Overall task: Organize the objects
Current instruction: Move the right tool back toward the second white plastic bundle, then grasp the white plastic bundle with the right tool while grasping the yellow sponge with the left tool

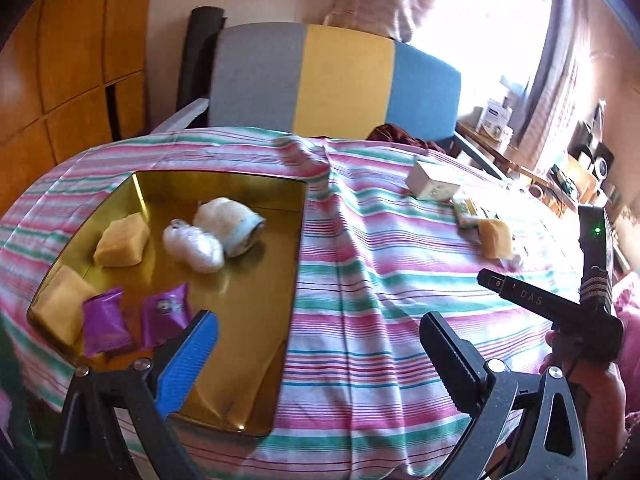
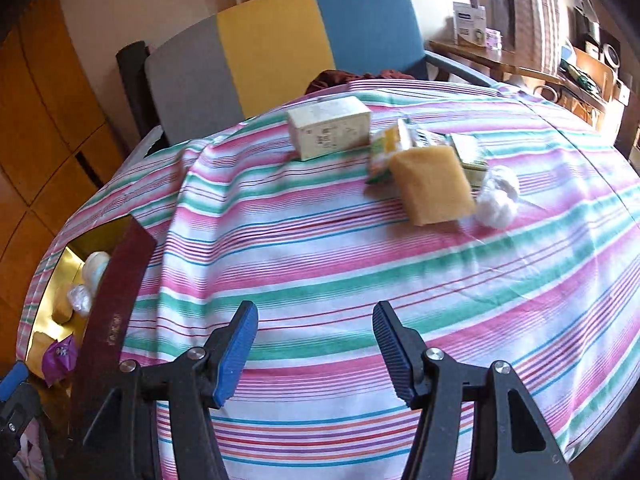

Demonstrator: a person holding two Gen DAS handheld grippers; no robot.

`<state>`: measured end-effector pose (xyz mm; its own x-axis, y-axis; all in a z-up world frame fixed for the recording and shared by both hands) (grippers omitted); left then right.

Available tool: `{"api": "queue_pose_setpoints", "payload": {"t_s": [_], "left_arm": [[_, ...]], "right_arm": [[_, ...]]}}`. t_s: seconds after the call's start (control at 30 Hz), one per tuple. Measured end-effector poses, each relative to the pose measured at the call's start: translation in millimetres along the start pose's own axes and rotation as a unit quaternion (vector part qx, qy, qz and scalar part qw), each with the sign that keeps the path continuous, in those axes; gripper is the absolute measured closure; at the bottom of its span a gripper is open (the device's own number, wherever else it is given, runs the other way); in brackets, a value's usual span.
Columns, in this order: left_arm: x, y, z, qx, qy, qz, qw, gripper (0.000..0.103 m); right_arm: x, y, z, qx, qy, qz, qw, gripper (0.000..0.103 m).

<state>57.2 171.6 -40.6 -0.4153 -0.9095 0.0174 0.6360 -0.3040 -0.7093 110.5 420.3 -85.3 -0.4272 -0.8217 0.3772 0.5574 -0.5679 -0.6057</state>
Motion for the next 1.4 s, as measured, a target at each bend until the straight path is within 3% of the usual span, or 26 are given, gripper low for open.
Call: {"api": "queue_pose_setpoints", "payload": {"t_s": [0.27, 0.5, 0.8, 0.83, 0.93, 1.07, 1.27, 1.4], "left_arm": [[-38, 1, -11, 0.027, 0.006, -0.03, 0.9992, 0.001], [-69, 1, -13, 0.024, 0.014, -0.06, 0.9978, 0.001], [-97, -1, -22, 0.03, 0.016, -0.083, 0.9959, 0.001], [-99, -2, -24, 0.032, 0.015, -0.084, 0.9958, 0.001], [-108, -4, -29, 0.037, 0.02, -0.084, 0.9956, 0.001], [-127, -9, -34, 0.033, 0.028, -0.093, 0.9947, 0.001], [-170, -27, -46, 0.008, 0.037, -0.108, 0.9934, 0.0], [-210, -44, -60, -0.005, 0.055, -0.111, 0.9923, 0.0]], "right_arm": [[-87, -2, 18, -0.034, 0.048, -0.078, 0.995, 0.042], [-142, -47, 24, -0.077, 0.06, -0.127, 0.987, 0.042], [-167, -89, -9, -0.078, 0.039, -0.129, 0.988, 0.043], [-168, -89, -12, -0.074, 0.033, -0.126, 0.989, 0.044], [-169, -85, -18, -0.065, 0.034, -0.114, 0.991, 0.063], [-170, -79, -13, -0.068, 0.03, -0.096, 0.993, 0.065], [-180, -67, 14, -0.09, 0.069, -0.073, 0.991, 0.065], [-190, -62, 32, -0.132, 0.098, -0.081, 0.983, 0.065]]}}
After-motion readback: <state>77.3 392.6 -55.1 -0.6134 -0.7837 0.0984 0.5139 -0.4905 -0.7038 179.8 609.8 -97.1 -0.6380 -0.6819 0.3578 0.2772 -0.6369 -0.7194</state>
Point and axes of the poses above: each gripper's, at about its wrist camera, not at the fingertips, and z roughly against the way its jaws point, x to its left, y to its underside, the point moved 4 cm from there along -z, roughly the way its jaws point, and after that the axes turned 13 degrees about -y, right-handed, at the moved point
